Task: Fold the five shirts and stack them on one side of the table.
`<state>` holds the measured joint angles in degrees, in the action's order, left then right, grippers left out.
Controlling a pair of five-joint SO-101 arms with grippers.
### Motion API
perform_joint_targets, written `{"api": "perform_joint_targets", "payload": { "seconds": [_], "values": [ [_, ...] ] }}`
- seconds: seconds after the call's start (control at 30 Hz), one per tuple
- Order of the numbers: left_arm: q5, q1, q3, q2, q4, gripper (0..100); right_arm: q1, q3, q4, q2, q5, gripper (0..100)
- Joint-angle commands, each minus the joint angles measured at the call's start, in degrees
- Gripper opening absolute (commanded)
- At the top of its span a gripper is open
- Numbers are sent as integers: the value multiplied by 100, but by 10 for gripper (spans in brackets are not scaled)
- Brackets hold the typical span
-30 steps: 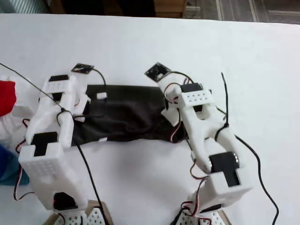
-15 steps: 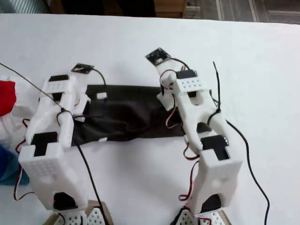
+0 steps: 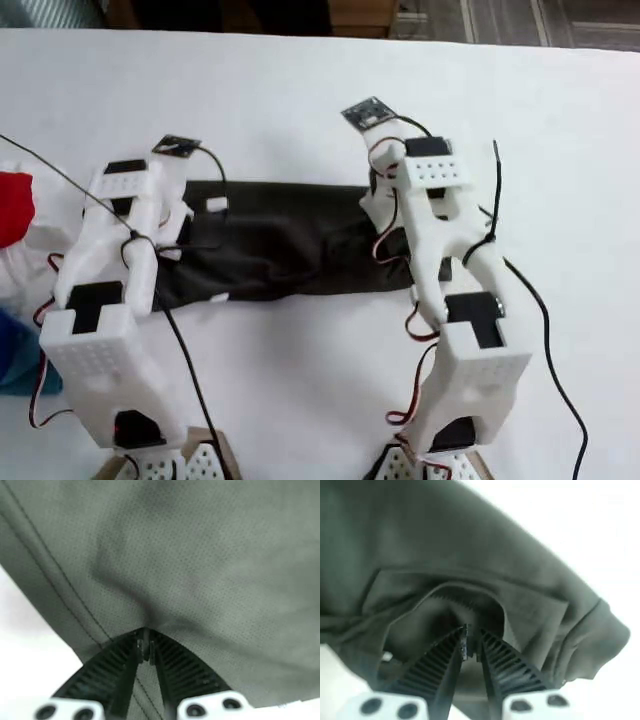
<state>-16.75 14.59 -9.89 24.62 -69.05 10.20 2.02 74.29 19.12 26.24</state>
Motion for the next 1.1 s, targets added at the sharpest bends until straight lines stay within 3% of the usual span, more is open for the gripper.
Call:
{"api": "perform_joint_targets", "payload": {
  "seconds": [0.0,0.23,0.37,0.73,0.97,1.07],
  "values": [
    [-44,-35,171,70,0,24,-66,220,207,-374,18,20],
    [-44,-35,171,70,0,24,-242,220,-13,-365,26,20],
    [-44,-35,171,70,0,24,-391,220,-13,-110,545,20],
    [-44,-35,171,70,0,24,-1675,255,-725,13,695,20],
    [-44,-35,171,70,0,24,-1464,220,-189,-708,695,20],
    [-44,-35,171,70,0,24,-1077,220,523,-963,738,20]
  ]
}}
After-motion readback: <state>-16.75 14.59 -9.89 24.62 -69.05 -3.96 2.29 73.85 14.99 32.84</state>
